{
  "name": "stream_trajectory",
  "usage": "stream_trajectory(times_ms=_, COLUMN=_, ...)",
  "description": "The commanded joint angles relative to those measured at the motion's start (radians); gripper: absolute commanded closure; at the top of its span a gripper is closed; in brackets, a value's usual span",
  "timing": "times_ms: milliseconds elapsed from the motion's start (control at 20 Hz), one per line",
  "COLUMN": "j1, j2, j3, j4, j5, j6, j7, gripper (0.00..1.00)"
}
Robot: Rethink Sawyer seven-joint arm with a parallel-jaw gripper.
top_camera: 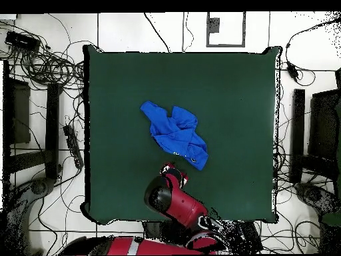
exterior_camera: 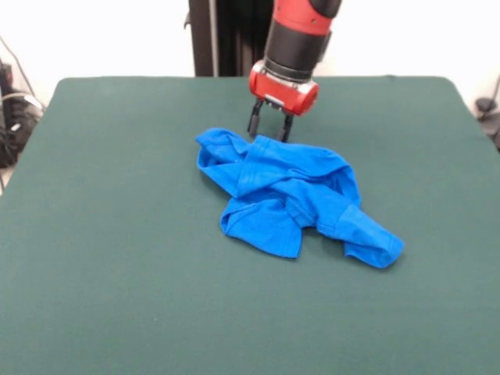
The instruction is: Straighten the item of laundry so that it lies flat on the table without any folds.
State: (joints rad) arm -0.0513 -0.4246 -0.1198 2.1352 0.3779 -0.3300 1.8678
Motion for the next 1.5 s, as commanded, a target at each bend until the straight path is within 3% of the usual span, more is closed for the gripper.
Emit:
stream_trajectory(times_ms=50, j1=-0.009, j2=0.006, j3=0.104, j4=-0.084, j5=0.023, j6=-0.027, j7=0.26, gripper=0.0)
stream_trajectory(times_ms=350, j1=0.016, j2=-0.016, j3=0.087, j4=-0.093, j5=0.048, j6=0.028, j7=0.229, gripper=0.0)
stream_trajectory(times_ms=850, j1=0.088, j2=-0.097, j3=-0.002, j4=-0.149, j5=0.115, j6=0.23, j7=0.138, gripper=0.0)
stream_trajectory(times_ms=1500, j1=0.12, j2=-0.057, j3=-0.071, j4=-0.307, j5=0.114, j6=0.387, j7=0.139, gripper=0.0)
